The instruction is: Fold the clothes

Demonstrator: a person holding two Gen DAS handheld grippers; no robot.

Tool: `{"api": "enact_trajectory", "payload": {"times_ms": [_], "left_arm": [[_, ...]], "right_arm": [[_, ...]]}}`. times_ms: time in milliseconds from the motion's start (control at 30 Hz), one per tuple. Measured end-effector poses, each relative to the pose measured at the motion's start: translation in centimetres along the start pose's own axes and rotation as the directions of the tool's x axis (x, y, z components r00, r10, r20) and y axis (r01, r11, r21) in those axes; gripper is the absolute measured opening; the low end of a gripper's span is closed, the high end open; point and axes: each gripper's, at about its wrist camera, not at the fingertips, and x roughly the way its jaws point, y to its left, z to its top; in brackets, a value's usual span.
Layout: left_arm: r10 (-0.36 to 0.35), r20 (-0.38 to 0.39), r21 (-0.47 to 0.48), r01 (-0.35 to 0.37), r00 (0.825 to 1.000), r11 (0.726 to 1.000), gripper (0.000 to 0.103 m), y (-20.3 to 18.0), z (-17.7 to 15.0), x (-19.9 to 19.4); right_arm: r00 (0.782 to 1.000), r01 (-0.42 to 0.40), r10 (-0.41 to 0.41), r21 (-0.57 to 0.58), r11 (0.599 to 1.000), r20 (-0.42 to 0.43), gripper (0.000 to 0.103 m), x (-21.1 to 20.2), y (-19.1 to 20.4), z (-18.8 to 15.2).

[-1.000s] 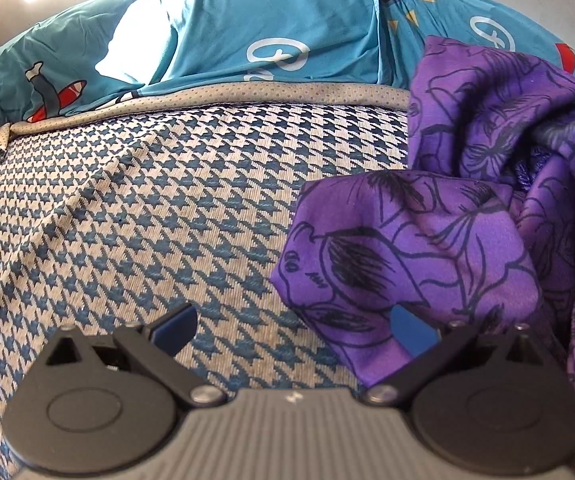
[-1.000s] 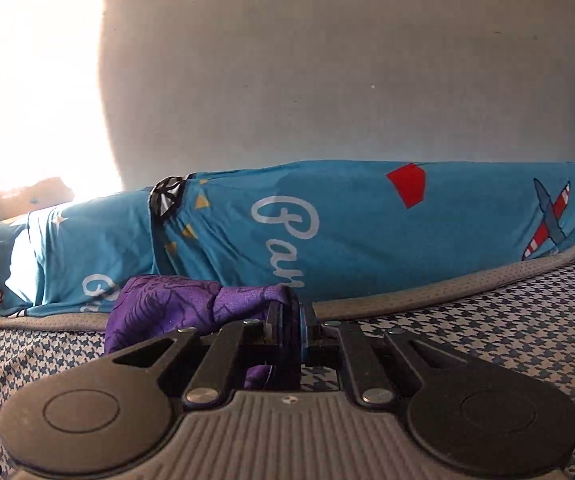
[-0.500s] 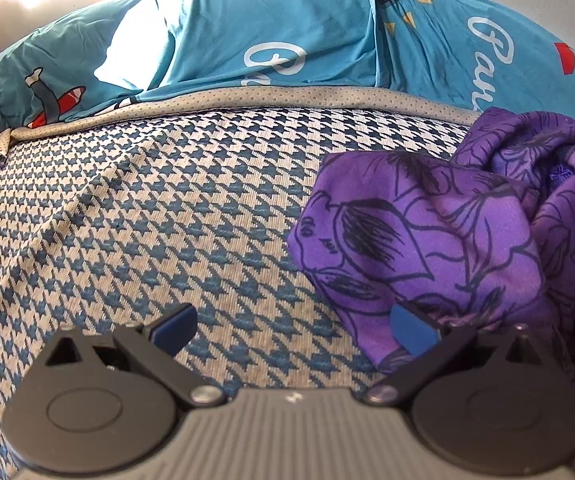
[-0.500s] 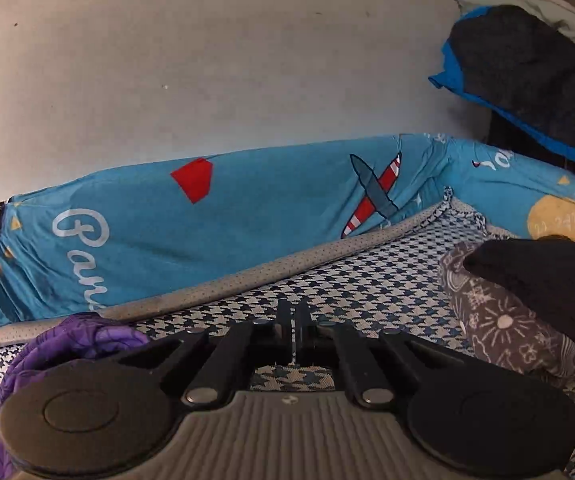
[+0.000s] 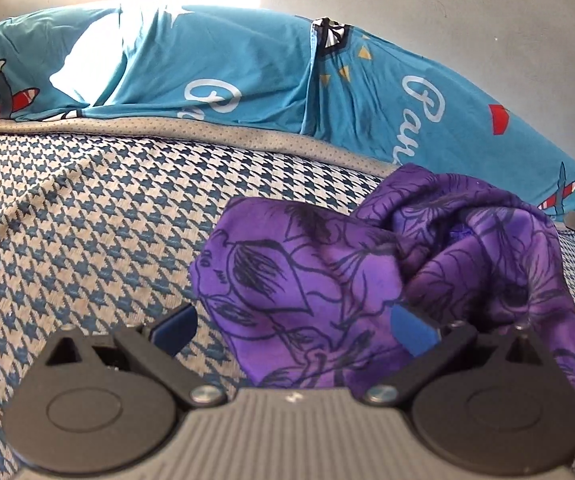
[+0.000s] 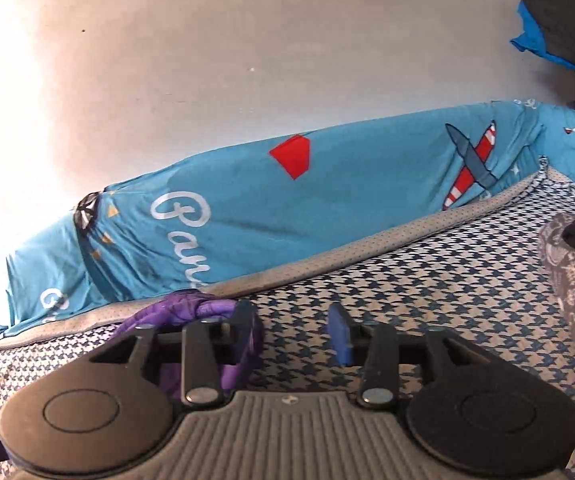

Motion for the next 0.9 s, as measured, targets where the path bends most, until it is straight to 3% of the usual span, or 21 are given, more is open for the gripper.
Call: {"api": "enact_trajectory", "payload": {"times_ms": [33, 67, 267, 433, 467, 533, 567, 633, 900], "left_arm": [[0.0, -0.006, 0.008, 0.0, 1.0, 1.0, 0.103, -0.2, -0.2, 0.2], [0.0, -0.014, 0.011, 0.0, 1.0, 1.0, 0.103, -0.2, -0.2, 0.3], [-0.032, -0.031, -0.034, 0.031, 0.999, 0.999, 0.103, 0.3, -0.1, 0.1], [-0.092, -0.039, -0.032, 0.091, 0.995, 0.995, 0.103, 0.1, 0.3, -0.5], [-0.107, -0.051, -0.03, 0.105, 0.993, 0.994, 0.103, -0.1, 0.2, -0.5], [-0.123, -0.072, -0.021, 0.122, 0.99, 0.992, 0.103, -0.5, -0.1, -0.4], [-0.128, -0.081, -0.017, 0.127, 0.988, 0.992, 0.103, -0.7, -0.3, -0.3], [-0.131, -0.103, -0.002, 0.131, 0.986, 0.991, 0.103, -1.2, -0.9, 0.1], [-0.051, -0.097, 0.056, 0.057, 0.994, 0.997, 0.103, -3.0, -2.1, 1.5]], "right_arm": [[1.0, -0.014, 0.013, -0.003, 1.0, -0.009, 0.075, 0.4, 0.3, -0.2], [0.999, -0.027, 0.027, -0.006, 1.0, -0.017, 0.077, 0.7, 0.7, -0.3], [0.987, -0.079, 0.089, 0.079, 0.994, -0.132, 0.077, 3.5, 0.8, -1.5], [0.979, -0.119, 0.141, 0.151, 0.981, -0.145, 0.076, 4.2, 0.6, -2.2], [0.977, -0.134, 0.157, 0.159, 0.978, -0.142, 0.072, 4.2, 0.6, -2.2], [0.974, -0.16, 0.182, 0.163, 0.974, -0.135, 0.042, 4.3, 0.8, -2.3], [0.974, -0.166, 0.187, 0.155, 0.974, -0.129, 0.038, 4.2, 0.9, -2.2], [0.975, -0.177, 0.191, 0.128, 0.976, -0.113, 0.02, 4.1, 1.4, -2.2], [0.989, -0.143, 0.146, 0.124, 0.982, -0.014, 0.014, 2.2, 1.6, -1.2]]}}
